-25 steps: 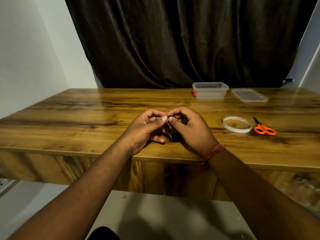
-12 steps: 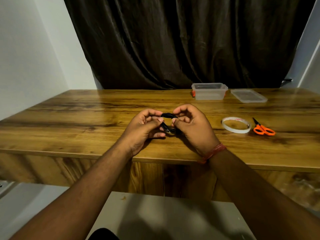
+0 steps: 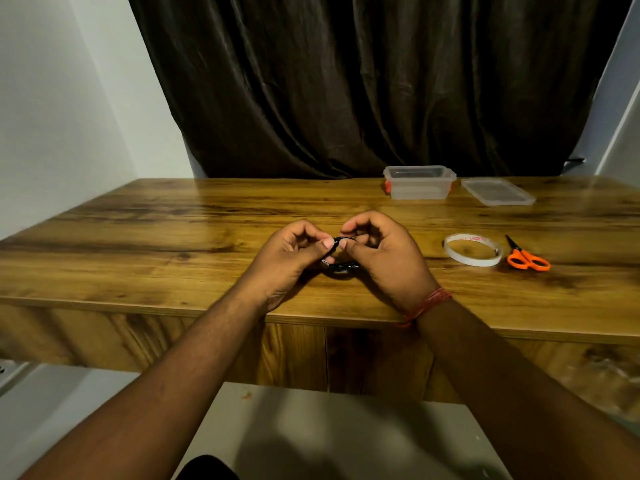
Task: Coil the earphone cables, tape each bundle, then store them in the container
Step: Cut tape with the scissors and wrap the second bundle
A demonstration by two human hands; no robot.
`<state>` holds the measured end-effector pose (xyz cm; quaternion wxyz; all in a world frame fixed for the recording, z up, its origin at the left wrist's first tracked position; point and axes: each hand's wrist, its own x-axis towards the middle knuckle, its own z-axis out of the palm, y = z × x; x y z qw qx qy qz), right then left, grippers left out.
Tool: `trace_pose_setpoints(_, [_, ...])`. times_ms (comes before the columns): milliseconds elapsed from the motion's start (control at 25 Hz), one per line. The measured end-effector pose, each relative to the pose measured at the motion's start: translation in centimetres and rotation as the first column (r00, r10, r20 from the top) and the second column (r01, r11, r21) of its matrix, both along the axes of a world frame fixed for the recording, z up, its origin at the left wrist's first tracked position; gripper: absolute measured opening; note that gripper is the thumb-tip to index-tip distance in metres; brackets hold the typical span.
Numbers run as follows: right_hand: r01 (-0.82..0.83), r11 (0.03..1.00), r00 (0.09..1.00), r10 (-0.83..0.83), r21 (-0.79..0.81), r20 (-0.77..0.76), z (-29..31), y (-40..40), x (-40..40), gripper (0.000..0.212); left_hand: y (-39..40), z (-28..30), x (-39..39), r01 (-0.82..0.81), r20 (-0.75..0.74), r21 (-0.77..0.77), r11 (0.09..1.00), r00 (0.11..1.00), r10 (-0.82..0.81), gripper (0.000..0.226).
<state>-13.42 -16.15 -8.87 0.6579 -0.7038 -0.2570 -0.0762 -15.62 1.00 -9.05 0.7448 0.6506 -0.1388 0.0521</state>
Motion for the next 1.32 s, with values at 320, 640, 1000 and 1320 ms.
trace_pose_setpoints(320, [-0.006, 0.998, 0.998, 0.010, -0.055, 0.068, -0.10, 0.05, -0.21, 0.018, -0.04, -0.08, -0.30, 0.097, 0.003, 0.042, 0.994, 0.995, -0.097, 0.011])
trace_pose_setpoints(640, [-0.045, 0.997, 0.999, 0.045, 0.061, 0.000, -0.33, -0.03, 0.20, 0.023, 0.07, -0.03, 0.03, 0.023, 0.013, 0.016, 1.000, 1.000, -0.023, 0.012])
trace_pose_setpoints(1000, [-0.118, 0.991, 0.993, 0.118, 0.059, 0.008, 0.19, 0.25, -0.55, 0.019, 0.26, -0.24, 0.22, 0.152, 0.000, -0.003, 0.988, 0.988, -0.152, 0.008])
trace_pose_setpoints(1320, [-0.135, 0.973, 0.988, 0.145, 0.188, -0.044, 0.15, 0.07, -0.36, 0.023, 0.20, -0.02, 0.28, 0.106, -0.003, -0.051, 0.993, 0.994, -0.106, 0.009])
